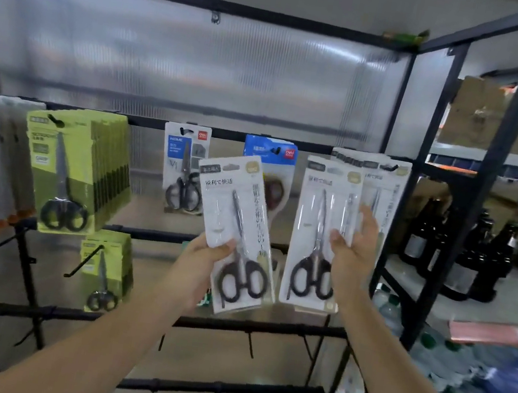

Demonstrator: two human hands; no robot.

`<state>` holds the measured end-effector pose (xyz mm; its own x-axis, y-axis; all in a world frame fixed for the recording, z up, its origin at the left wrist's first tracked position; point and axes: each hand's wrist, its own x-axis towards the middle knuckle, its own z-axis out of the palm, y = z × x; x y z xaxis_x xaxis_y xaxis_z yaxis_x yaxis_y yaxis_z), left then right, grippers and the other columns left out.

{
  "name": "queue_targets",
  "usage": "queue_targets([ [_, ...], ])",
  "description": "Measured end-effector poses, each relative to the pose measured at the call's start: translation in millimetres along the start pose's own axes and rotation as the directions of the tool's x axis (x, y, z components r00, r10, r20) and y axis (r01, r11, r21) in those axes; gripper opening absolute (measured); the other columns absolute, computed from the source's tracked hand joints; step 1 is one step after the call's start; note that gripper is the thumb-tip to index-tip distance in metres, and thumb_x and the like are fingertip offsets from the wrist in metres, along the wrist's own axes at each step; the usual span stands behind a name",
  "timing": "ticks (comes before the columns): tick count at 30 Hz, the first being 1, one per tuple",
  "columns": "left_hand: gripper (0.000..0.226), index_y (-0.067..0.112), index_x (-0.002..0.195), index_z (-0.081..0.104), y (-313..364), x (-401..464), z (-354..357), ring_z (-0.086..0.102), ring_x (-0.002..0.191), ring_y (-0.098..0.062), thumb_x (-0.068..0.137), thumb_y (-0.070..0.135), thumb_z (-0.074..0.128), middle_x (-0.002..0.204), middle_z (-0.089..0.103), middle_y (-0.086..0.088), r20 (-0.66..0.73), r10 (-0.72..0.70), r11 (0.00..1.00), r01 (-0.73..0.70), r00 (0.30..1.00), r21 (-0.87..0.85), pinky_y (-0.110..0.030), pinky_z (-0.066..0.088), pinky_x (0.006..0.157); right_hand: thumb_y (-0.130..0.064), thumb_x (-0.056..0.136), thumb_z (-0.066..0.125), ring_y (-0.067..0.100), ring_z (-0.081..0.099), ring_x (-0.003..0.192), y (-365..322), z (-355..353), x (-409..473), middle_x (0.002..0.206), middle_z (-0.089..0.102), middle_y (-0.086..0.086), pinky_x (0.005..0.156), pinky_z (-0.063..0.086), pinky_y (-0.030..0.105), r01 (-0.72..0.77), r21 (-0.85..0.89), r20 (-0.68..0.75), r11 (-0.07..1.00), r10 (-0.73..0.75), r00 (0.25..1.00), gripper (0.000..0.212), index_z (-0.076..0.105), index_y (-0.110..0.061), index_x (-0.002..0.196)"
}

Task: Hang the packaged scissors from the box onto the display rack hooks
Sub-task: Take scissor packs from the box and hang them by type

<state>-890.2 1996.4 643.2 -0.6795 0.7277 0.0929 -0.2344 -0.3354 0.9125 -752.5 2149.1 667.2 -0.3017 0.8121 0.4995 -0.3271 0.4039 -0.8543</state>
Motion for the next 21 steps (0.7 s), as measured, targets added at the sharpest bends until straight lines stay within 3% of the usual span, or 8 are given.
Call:
queue_targets([
  [3, 0.016, 0.008, 0.098, 0.066, -2.7, 5.7, 25.6, 0.072, 0.075, -0.021, 0.091, 0.002, 0.053, 0.088, 0.075, -0.008, 0.034, 0.027, 1.000, -0.027, 0.999, -0.003, -0.029, 0.056, 0.057, 0.003, 0.092, 0.045, 0.016, 0.047, 0.126, -12.5, -35.6, 32.4, 0.146, 0.040, -0.003, 0.105, 0.041, 0.035, 0.045, -0.094, -0.112, 0.995, -0.055, 0.992, 0.059, 0.037, -0.028, 0.142],
  [5, 0.015, 0.008, 0.098, 0.067, -5.9, 8.1, 39.6, 0.071, 0.075, -0.022, 0.090, 0.002, 0.055, 0.089, 0.074, -0.008, 0.048, 0.019, 1.000, -0.019, 0.999, -0.005, -0.031, 0.056, 0.060, 0.001, 0.092, 0.044, 0.019, 0.064, 0.091, -20.0, -53.3, 51.0, 0.143, 0.044, -0.005, 0.078, 0.054, 0.021, 0.016, -0.168, -0.155, 0.986, -0.042, 0.987, 0.058, 0.039, -0.028, 0.141],
  [6, 0.016, 0.008, 0.100, 0.067, -7.7, 9.1, 45.6, 0.071, 0.079, -0.025, 0.090, 0.003, 0.055, 0.092, 0.074, -0.010, 0.054, 0.013, 1.000, -0.013, 0.998, -0.003, -0.034, 0.056, 0.064, 0.000, 0.092, 0.045, 0.019, 0.062, 0.071, -22.9, -60.3, 59.2, 0.140, 0.047, -0.004, 0.057, 0.050, 0.015, -0.011, -0.243, -0.160, 0.970, -0.029, 0.987, 0.057, 0.040, -0.029, 0.140],
  [7, 0.017, 0.007, 0.103, 0.066, -9.8, 10.0, 50.4, 0.070, 0.083, -0.027, 0.090, 0.004, 0.055, 0.096, 0.073, -0.011, 0.059, 0.007, 1.000, -0.007, 0.998, 0.000, -0.036, 0.055, 0.070, -0.001, 0.092, 0.045, 0.019, 0.058, 0.063, -24.0, -67.0, 66.1, 0.137, 0.050, -0.001, 0.049, 0.044, 0.016, -0.040, -0.330, -0.153, 0.943, -0.012, 0.988, 0.057, 0.040, -0.031, 0.140],
  [10, 0.019, 0.007, 0.107, 0.065, -14.6, 12.1, 58.4, 0.069, 0.090, -0.031, 0.091, 0.005, 0.056, 0.101, 0.072, -0.013, 0.091, -0.017, 1.000, 0.016, 0.996, 0.014, -0.040, 0.055, 0.075, -0.006, 0.091, 0.045, 0.023, 0.059, 0.070, -26.5, -80.0, 78.4, 0.129, 0.057, 0.009, 0.059, 0.043, 0.028, -0.095, -0.542, -0.116, 0.835, 0.037, 0.993, 0.055, 0.040, -0.034, 0.139],
  [15, 0.017, 0.008, 0.102, 0.067, -16.8, 15.2, 55.8, 0.070, 0.086, -0.025, 0.091, 0.004, 0.056, 0.096, 0.074, -0.009, 0.081, 0.001, 1.000, -0.002, 0.997, 0.017, -0.038, 0.054, 0.077, -0.006, 0.084, 0.042, 0.016, 0.050, 0.062, -32.4, -84.3, 91.7, 0.118, 0.061, 0.014, 0.056, 0.042, 0.028, -0.093, -0.710, -0.085, 0.698, 0.046, 0.995, 0.062, 0.040, -0.033, 0.140],
  [18, 0.016, 0.008, 0.101, 0.067, -14.2, 18.1, 51.6, 0.071, 0.080, -0.023, 0.090, 0.004, 0.056, 0.093, 0.074, -0.008, 0.062, -0.002, 1.000, 0.002, 0.998, 0.005, -0.033, 0.056, 0.066, -0.005, 0.083, 0.042, 0.010, 0.048, 0.060, -34.1, -73.4, 101.9, 0.123, 0.057, 0.010, 0.049, 0.036, 0.022, -0.150, -0.725, -0.088, 0.672, 0.126, 0.988, 0.064, 0.037, -0.033, 0.142],
  [21, 0.015, 0.008, 0.097, 0.068, -9.8, 19.8, 47.3, 0.072, 0.074, -0.020, 0.090, 0.003, 0.056, 0.088, 0.075, -0.007, 0.042, 0.003, 1.000, -0.002, 0.999, -0.023, -0.027, 0.055, 0.056, -0.008, 0.088, 0.041, 0.010, 0.046, 0.056, -27.4, -60.9, 105.6, 0.096, 0.059, 0.004, 0.046, 0.036, 0.022, -0.153, -0.737, -0.067, 0.658, 0.154, 0.986, 0.062, 0.031, -0.032, 0.145],
])
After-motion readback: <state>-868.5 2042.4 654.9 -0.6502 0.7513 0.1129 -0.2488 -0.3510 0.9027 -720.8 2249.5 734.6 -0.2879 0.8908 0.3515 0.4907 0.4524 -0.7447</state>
